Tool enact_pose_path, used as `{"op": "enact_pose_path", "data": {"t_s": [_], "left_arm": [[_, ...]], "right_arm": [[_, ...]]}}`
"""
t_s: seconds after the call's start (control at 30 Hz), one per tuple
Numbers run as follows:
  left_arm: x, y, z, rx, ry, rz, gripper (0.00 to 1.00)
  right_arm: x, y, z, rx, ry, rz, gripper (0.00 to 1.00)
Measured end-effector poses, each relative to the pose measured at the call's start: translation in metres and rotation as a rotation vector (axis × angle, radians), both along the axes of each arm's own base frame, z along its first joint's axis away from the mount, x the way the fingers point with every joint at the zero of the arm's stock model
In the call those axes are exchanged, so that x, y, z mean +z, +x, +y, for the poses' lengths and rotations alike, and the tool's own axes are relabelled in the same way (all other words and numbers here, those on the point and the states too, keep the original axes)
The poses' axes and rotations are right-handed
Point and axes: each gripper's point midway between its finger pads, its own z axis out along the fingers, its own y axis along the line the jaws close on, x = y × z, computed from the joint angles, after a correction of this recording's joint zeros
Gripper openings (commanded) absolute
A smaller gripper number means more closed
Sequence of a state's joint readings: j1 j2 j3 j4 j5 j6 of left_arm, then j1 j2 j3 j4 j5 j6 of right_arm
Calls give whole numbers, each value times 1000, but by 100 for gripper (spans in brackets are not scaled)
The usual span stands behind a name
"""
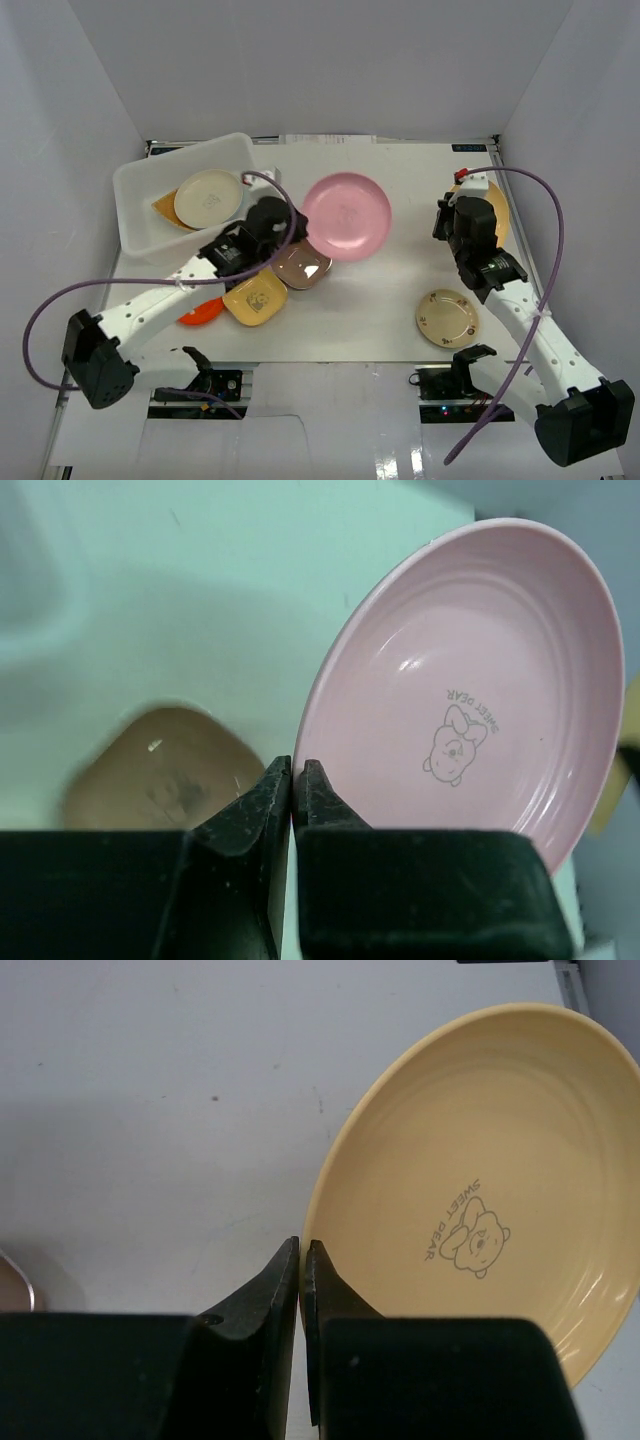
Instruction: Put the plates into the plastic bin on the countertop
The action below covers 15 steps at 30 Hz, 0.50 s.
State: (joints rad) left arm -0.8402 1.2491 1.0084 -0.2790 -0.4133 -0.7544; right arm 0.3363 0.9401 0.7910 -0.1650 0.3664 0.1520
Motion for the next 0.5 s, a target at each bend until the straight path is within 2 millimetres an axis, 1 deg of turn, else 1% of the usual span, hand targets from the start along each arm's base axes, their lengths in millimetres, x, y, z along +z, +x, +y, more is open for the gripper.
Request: {"op": "enact_pose_path", "data": {"t_s": [0.07,0.13,0.2,0.23,0.27,0.3,0.37,0.4,0.43,0.47,0.5], "left_arm": [[48,29,42,109,-44,-90,0],[95,52,92,230,-57,-181,0],[127,68,139,339,-53,-246,0],[136,74,160,382,-45,-267,0],[140,80,182,429,-31,-277,0],[137,88,206,477,-13,-270,0],[119,102,246,555,26,-223,0],[103,110,267,597,45,-181,0],[85,116,282,624,60,-137,0],[62,121,299,655,72,-82,0],[41,124,310,674,82,-29,0]], "right_arm": [[6,-6,14,48,2,-14,8],[4,-11,29,97,0,-7,8],[1,-17,45,145,-5,3,8],[-1,-20,56,176,-7,8,8],[-3,-23,65,202,-12,13,8],[-6,-26,74,229,-19,22,8],[-12,-33,93,284,-34,38,8],[-16,-37,101,308,-44,48,8],[-18,-40,109,331,-53,54,8],[-20,-43,117,353,-61,60,8],[-21,-45,125,374,-73,66,8]]}}
